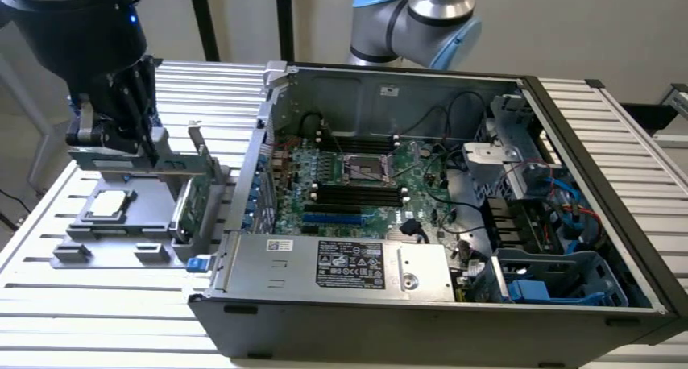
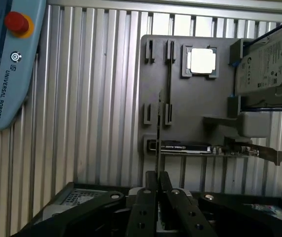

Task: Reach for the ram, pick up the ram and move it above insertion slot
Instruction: 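Pick up the ram and move it above insertion slot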

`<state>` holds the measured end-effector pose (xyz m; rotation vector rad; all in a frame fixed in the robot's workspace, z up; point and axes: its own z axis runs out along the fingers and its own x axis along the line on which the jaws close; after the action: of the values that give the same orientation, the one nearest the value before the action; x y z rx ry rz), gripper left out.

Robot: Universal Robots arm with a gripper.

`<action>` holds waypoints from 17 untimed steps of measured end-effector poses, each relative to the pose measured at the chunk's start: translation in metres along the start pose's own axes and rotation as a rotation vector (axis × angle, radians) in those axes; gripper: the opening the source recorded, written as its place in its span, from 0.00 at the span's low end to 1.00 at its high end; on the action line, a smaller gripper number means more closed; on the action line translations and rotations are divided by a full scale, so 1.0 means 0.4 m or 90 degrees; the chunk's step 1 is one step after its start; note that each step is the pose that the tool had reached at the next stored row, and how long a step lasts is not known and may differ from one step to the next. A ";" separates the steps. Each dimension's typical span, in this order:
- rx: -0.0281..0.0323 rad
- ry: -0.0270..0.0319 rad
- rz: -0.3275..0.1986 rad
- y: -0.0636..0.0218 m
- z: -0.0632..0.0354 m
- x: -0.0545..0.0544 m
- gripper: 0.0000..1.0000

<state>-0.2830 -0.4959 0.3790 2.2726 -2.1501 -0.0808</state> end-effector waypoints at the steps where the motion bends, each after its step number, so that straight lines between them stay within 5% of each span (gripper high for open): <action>1: 0.0000 -0.0035 0.000 -0.011 -0.003 0.001 0.14; 7: 0.0017 -0.0347 -0.002 -0.079 -0.012 0.004 0.14; 8: 0.0021 -0.0433 -0.002 -0.101 -0.015 0.005 0.14; 9: 0.0025 -0.0477 -0.002 -0.113 -0.017 0.006 0.14; 13: 0.0031 -0.0612 -0.003 -0.158 -0.022 0.008 0.14; 17: 0.0037 -0.0702 -0.003 -0.204 -0.025 0.011 0.14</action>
<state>-0.2011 -0.4960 0.3853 2.3295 -2.1984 -0.2050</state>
